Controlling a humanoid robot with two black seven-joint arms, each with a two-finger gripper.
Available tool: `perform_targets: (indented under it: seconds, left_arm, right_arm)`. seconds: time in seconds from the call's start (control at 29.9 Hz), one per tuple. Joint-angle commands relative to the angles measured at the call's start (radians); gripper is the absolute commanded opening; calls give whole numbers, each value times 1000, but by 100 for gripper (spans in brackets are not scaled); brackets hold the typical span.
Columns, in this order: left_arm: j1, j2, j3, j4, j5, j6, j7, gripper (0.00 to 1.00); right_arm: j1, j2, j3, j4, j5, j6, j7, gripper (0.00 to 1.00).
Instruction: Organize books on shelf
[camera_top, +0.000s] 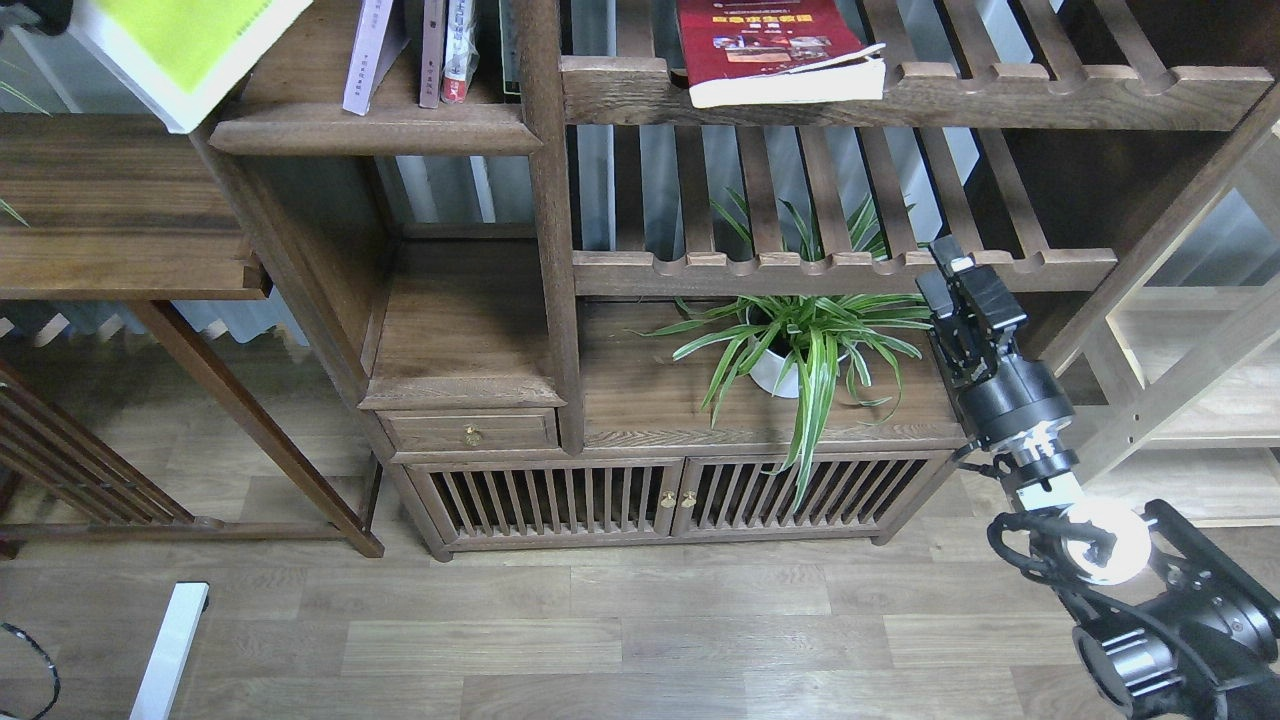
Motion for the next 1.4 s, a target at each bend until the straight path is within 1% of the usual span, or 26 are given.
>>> perform_targets:
  seconds: [0.0, 0.13, 0.33, 0.43, 0.6, 0.74, 1.0, 1.1, 1.37]
  left_arm:
    - [-7, -5, 10, 1, 31, 61, -5, 0]
    - [-27, -35, 20, 1, 75, 133, -5, 0]
    - [-84, -75, 73, 43, 162, 208, -7, 0]
    - [-134, -74, 114, 84, 167, 224, -13, 0]
    - [-257, -72, 194, 188, 186, 268, -22, 0]
    - [-324, -72, 243, 270, 187, 274, -25, 0]
    - [-409, -74, 329, 406, 187, 290, -74, 0]
    - [-439, -74, 369, 461, 186, 299, -106, 1]
    - [-495, -75, 430, 601, 173, 299, -171, 2]
  right_arm:
    - [0, -1, 2, 0, 0, 0, 1, 66]
    - [1, -1, 5, -2, 0, 0, -1, 66]
    - [4, -1, 7, -2, 3, 0, 1, 66]
    - [9, 0, 7, -3, 5, 0, -1, 66]
    - [9, 0, 7, -3, 6, 0, 1, 65]
    - [9, 0, 10, -3, 12, 0, 1, 65]
    - [7, 2, 28, -9, 14, 0, 3, 65]
    - [9, 2, 34, -9, 21, 0, 3, 65]
    - [7, 2, 46, -9, 22, 0, 3, 65]
